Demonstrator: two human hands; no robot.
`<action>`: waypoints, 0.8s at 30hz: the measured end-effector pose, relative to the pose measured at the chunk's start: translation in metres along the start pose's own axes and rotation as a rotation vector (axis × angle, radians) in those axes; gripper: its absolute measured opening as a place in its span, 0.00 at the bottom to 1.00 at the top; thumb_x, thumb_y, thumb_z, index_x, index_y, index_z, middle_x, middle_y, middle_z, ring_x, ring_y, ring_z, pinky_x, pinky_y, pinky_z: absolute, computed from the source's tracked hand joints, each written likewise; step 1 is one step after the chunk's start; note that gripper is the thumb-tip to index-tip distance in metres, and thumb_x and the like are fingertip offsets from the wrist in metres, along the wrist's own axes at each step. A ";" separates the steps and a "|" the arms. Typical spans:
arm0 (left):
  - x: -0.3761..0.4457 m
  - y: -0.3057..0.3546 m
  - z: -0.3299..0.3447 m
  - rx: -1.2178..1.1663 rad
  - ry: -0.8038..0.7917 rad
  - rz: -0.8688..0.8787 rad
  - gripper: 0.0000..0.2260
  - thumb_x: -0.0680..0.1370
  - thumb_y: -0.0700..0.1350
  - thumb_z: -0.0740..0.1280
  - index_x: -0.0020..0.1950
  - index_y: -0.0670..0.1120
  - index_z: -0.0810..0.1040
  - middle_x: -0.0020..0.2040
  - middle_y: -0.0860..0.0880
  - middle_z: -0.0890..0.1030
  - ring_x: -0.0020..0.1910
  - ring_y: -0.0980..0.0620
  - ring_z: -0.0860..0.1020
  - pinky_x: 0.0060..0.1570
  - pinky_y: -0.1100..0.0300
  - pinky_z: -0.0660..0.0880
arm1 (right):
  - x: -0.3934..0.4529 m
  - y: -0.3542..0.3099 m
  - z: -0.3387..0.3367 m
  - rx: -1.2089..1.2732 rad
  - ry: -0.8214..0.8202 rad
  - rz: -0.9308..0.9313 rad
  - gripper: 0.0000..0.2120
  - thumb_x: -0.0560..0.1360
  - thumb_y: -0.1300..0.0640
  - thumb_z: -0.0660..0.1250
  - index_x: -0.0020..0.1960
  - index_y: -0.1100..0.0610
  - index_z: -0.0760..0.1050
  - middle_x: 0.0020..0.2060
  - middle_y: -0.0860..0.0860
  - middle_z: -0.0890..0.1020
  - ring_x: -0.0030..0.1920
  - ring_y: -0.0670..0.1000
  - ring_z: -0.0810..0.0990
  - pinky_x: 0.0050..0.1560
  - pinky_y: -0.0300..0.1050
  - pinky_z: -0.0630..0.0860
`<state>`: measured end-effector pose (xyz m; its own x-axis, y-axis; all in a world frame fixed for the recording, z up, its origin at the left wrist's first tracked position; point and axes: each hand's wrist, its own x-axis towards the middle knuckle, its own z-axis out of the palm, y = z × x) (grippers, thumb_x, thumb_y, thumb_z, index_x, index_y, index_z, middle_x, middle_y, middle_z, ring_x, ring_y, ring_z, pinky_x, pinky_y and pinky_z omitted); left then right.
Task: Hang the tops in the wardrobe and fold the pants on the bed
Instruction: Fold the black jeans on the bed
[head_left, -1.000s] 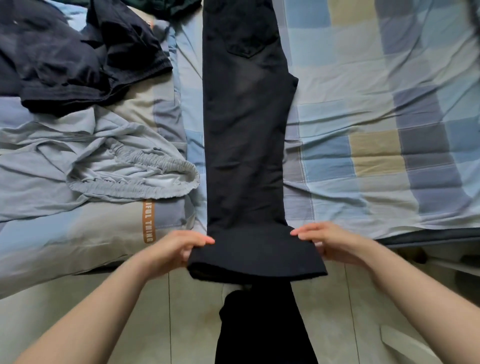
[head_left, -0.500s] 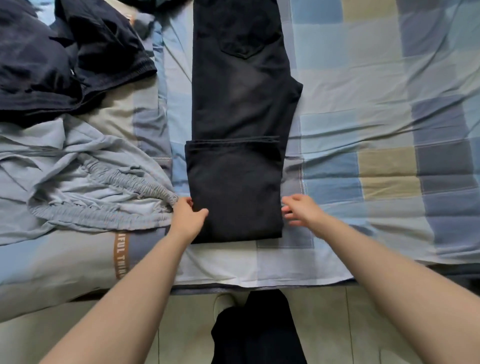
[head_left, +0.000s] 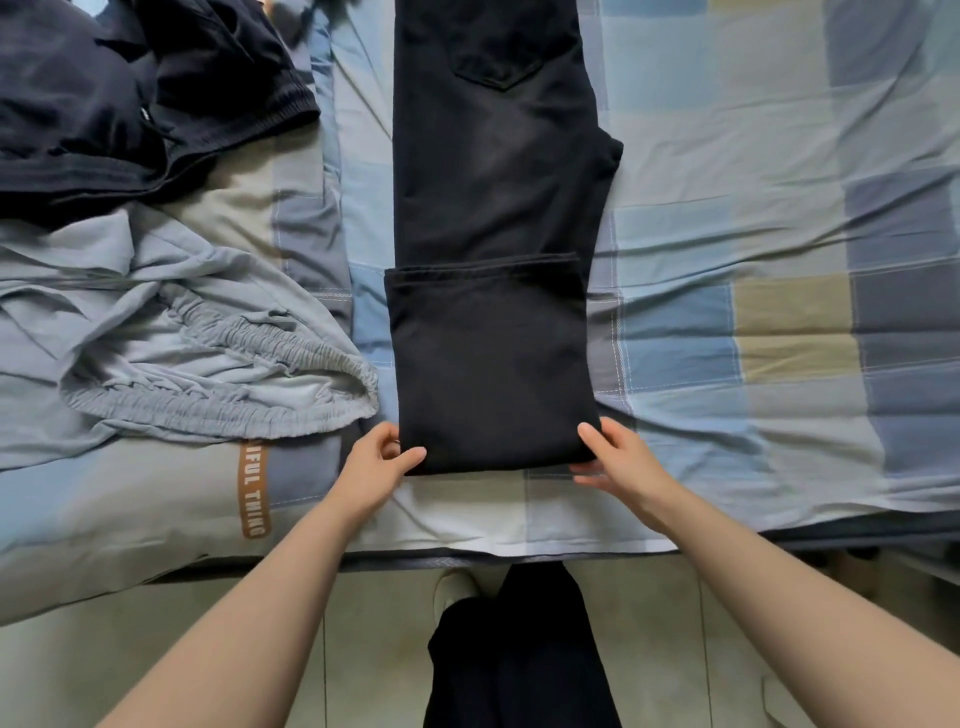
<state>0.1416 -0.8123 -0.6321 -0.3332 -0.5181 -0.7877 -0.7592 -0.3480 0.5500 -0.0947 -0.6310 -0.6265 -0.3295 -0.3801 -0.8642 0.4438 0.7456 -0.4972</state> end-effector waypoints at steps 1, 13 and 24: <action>-0.002 -0.001 0.002 -0.015 0.008 -0.009 0.10 0.76 0.41 0.72 0.55 0.41 0.76 0.39 0.43 0.75 0.42 0.48 0.73 0.48 0.56 0.70 | -0.003 0.001 -0.002 0.062 0.006 0.023 0.09 0.81 0.53 0.60 0.57 0.56 0.75 0.51 0.53 0.81 0.46 0.53 0.82 0.47 0.44 0.80; -0.047 -0.013 0.027 -0.410 -0.077 -0.089 0.08 0.76 0.40 0.71 0.42 0.38 0.76 0.40 0.44 0.76 0.43 0.51 0.77 0.52 0.61 0.79 | -0.055 0.042 -0.004 0.470 0.288 -0.118 0.09 0.78 0.59 0.65 0.43 0.64 0.74 0.46 0.58 0.84 0.51 0.53 0.84 0.55 0.49 0.79; -0.164 -0.065 0.036 -0.223 -0.208 -0.154 0.22 0.76 0.37 0.71 0.63 0.53 0.67 0.29 0.51 0.79 0.37 0.53 0.80 0.51 0.52 0.81 | -0.160 0.100 -0.012 0.148 0.305 0.067 0.16 0.76 0.67 0.65 0.59 0.56 0.65 0.43 0.63 0.76 0.43 0.58 0.80 0.41 0.54 0.81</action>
<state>0.2255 -0.6767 -0.5490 -0.3482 -0.2835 -0.8935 -0.6761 -0.5842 0.4489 -0.0078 -0.4889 -0.5365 -0.5197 -0.1352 -0.8436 0.5815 0.6675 -0.4652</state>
